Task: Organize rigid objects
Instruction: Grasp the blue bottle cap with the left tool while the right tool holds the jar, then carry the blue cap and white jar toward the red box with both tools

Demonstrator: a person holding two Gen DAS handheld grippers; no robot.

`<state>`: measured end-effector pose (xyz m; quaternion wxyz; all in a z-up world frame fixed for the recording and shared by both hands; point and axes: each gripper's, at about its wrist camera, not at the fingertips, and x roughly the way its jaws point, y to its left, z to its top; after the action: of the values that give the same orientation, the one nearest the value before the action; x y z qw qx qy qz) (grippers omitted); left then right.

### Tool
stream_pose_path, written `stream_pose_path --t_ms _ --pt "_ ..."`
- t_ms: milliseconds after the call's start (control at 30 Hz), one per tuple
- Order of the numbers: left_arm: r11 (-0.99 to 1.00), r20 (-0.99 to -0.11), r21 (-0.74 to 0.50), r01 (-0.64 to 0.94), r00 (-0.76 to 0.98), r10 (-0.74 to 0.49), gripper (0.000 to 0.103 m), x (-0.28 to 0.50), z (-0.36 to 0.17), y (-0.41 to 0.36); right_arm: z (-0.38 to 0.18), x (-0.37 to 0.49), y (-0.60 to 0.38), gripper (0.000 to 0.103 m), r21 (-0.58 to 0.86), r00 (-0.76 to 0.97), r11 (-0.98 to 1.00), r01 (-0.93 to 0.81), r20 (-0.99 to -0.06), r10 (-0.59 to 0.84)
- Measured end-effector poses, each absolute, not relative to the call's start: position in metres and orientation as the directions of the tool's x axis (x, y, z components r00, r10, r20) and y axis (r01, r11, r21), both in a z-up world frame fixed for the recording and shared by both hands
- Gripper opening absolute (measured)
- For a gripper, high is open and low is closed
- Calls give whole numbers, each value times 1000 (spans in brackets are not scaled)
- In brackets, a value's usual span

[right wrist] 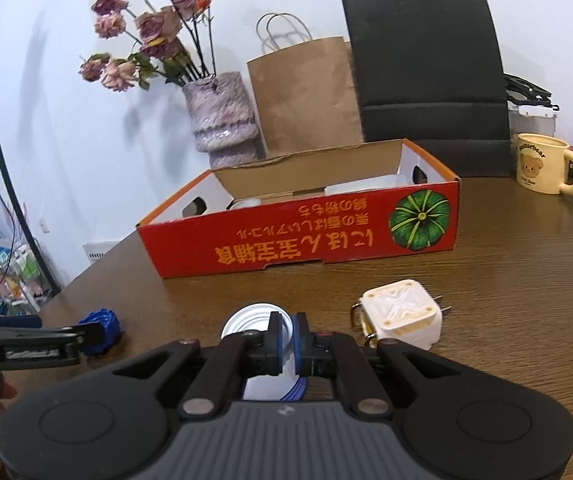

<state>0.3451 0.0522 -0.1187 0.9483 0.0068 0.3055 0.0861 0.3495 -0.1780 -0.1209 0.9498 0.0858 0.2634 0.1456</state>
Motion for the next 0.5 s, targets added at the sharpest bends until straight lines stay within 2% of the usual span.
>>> stream_pose_path --t_ms 100,200,300,500 --pt "984 -584 53 -169 794 168 100 351 -121 53 -121 350 -181 5 245 823 943 -225 -470 318" --pt "986 -592 42 -162 791 155 86 353 -123 53 -120 352 -182 5 246 826 944 -220 -468 314" --pt "989 -609 32 -147 782 136 57 357 -127 52 -121 352 -182 5 246 827 945 -214 -469 310" --pt "990 -583 27 -137 802 127 55 353 -124 50 -121 353 -182 5 244 829 947 -209 -470 304"
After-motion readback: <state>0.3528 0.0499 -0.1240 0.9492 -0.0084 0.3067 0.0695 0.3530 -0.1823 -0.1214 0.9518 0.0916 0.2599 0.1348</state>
